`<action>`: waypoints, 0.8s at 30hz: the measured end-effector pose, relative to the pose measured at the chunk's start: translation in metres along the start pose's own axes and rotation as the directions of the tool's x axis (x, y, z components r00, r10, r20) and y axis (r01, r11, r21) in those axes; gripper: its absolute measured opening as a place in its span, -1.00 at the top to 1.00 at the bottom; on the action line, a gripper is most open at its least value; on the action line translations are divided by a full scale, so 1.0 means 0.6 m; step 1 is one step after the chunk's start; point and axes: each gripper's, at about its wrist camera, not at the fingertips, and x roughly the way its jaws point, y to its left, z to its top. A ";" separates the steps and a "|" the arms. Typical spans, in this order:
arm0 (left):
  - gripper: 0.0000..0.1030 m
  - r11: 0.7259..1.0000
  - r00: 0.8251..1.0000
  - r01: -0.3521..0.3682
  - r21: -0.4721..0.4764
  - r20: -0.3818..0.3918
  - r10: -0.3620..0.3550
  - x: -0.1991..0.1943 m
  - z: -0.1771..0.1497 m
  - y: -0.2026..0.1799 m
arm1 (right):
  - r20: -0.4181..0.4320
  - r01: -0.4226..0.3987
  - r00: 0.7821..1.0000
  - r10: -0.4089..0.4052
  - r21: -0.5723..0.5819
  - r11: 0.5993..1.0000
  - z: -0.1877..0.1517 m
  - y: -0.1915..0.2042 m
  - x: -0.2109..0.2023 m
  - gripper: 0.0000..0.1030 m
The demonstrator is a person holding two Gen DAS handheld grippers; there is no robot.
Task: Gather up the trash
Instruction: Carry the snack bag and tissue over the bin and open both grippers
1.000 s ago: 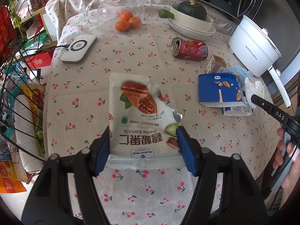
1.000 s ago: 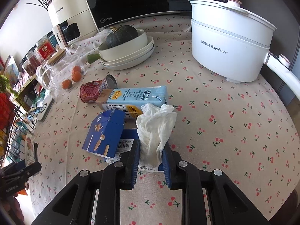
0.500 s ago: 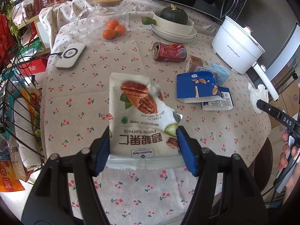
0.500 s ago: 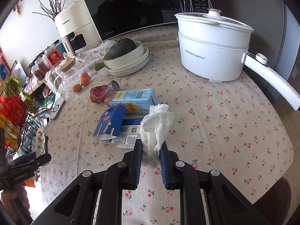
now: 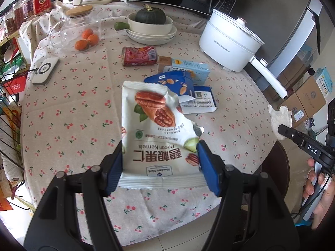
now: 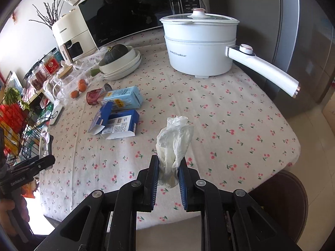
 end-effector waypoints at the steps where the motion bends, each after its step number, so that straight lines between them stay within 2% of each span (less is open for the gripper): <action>1: -0.32 1.000 1.000 0.013 0.013 -0.004 -0.013 0.004 -0.003 -0.015 | -0.001 0.012 1.000 -0.012 0.008 1.000 -0.007 -0.014 -0.008 0.64; 7: -0.32 0.991 0.994 0.102 0.088 -0.033 -0.100 0.023 -0.022 -0.114 | -0.011 0.086 0.996 -0.085 0.070 0.994 -0.050 -0.101 -0.052 0.64; 12: -0.32 0.972 0.989 0.140 0.187 -0.061 -0.131 0.043 -0.036 -0.194 | -0.013 0.123 0.992 -0.122 0.125 0.985 -0.078 -0.163 -0.086 0.64; 19: -0.32 0.941 0.982 0.183 0.285 -0.104 -0.159 0.076 -0.060 -0.287 | -0.028 0.159 0.987 -0.156 0.190 0.969 -0.130 -0.226 -0.122 0.63; 24: -0.32 0.905 0.973 0.225 0.361 -0.138 -0.187 0.095 -0.084 -0.352 | -0.043 0.182 0.983 -0.177 0.231 0.956 -0.167 -0.262 -0.140 0.63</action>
